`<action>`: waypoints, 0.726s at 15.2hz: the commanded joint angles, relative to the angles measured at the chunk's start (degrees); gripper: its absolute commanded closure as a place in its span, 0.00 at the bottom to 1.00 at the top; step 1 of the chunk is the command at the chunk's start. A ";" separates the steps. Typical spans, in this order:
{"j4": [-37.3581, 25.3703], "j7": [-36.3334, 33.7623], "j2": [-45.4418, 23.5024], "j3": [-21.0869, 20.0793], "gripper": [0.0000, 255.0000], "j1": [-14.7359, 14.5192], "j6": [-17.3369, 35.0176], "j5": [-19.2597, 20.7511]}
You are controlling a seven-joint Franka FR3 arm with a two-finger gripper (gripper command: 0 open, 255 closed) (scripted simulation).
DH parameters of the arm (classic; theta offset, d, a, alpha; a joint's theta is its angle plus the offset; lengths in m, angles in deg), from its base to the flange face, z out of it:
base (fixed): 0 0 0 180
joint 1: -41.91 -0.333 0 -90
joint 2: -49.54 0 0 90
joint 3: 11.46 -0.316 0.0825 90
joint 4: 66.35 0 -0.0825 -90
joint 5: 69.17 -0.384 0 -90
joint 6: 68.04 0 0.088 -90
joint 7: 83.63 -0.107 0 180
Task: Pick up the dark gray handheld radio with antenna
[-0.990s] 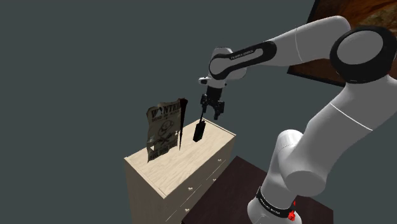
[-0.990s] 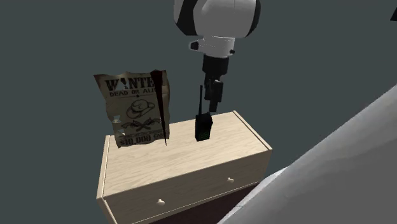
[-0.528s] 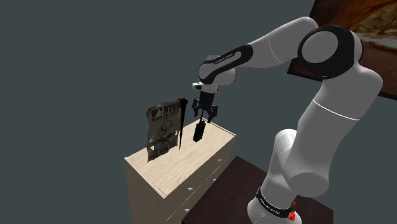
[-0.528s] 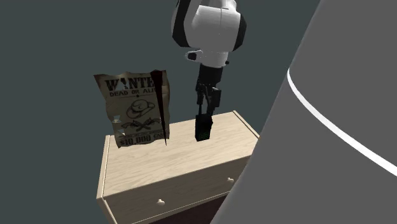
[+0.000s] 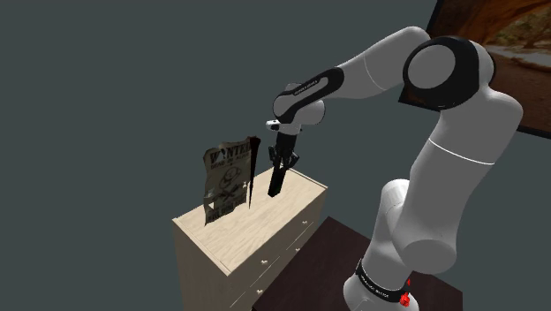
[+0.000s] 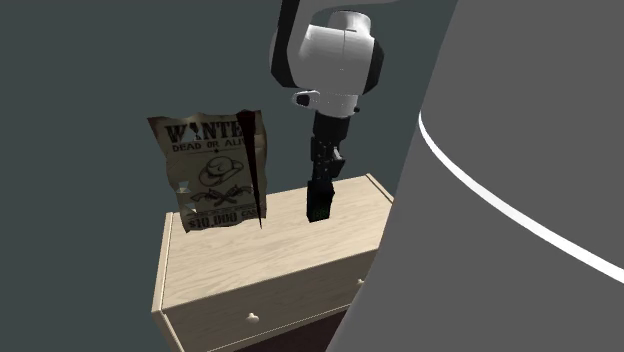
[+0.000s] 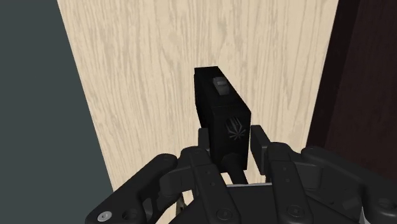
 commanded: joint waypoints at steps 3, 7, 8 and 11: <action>0.09 0.01 -0.01 0.01 1.00 0.01 0.04 0.01; 0.09 0.03 -0.13 -0.02 1.00 -0.04 0.14 -0.10; -0.23 -0.44 0.47 -0.11 1.00 0.01 -0.59 0.42; -1.28 -1.76 2.16 -0.41 1.00 0.14 -2.82 1.83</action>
